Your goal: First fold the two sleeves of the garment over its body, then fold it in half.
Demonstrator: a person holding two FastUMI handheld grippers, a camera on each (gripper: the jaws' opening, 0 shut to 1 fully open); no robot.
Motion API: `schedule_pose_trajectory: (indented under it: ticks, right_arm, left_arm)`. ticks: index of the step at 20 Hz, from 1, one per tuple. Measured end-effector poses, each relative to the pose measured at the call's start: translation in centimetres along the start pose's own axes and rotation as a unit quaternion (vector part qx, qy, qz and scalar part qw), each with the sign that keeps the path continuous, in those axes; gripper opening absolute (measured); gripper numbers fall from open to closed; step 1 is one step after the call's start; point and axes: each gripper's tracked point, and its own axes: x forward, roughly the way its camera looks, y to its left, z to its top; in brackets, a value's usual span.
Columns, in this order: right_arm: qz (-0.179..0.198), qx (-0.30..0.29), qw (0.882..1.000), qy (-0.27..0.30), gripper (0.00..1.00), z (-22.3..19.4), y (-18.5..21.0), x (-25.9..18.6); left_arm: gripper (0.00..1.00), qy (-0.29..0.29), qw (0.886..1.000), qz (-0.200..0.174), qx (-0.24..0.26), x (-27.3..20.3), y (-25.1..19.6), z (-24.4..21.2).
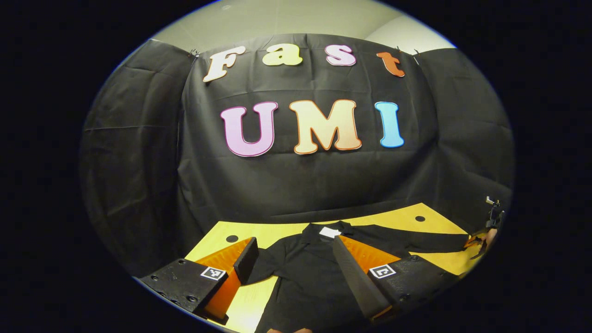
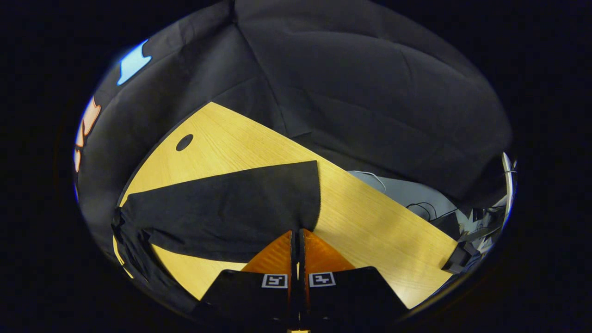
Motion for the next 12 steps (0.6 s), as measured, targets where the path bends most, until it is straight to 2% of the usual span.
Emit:
schedule_pose_trajectory:
  ticks: [2,5,8,11,12]
  right_arm:
    - [0.003,-0.011,1.0,-0.004,0.02,0.0,0.3,-0.9]
    - [0.028,-0.023,0.999,-0.018,0.0,1.0,2.7,-2.7]
    - [0.057,-0.074,0.995,-0.04,0.02,2.3,6.2,-5.0]
    - [0.094,-0.134,0.985,-0.058,0.0,3.0,12.4,-7.4]
    - [0.11,-0.149,0.981,-0.061,0.02,2.7,14.7,-8.0]
  left_arm:
    - [0.99,0.004,1.0,0.01,-0.004,-0.2,0.9,-0.4]
    - [0.99,0.006,1.0,0.027,-0.011,-0.6,2.7,-0.6]
    - [0.99,0.008,0.999,0.044,-0.016,-1.0,4.8,-1.1]
    - [0.99,0.012,0.998,0.061,-0.024,-1.3,6.9,-1.6]
    - [0.99,0.012,0.997,0.067,-0.026,-1.6,7.5,-1.9]
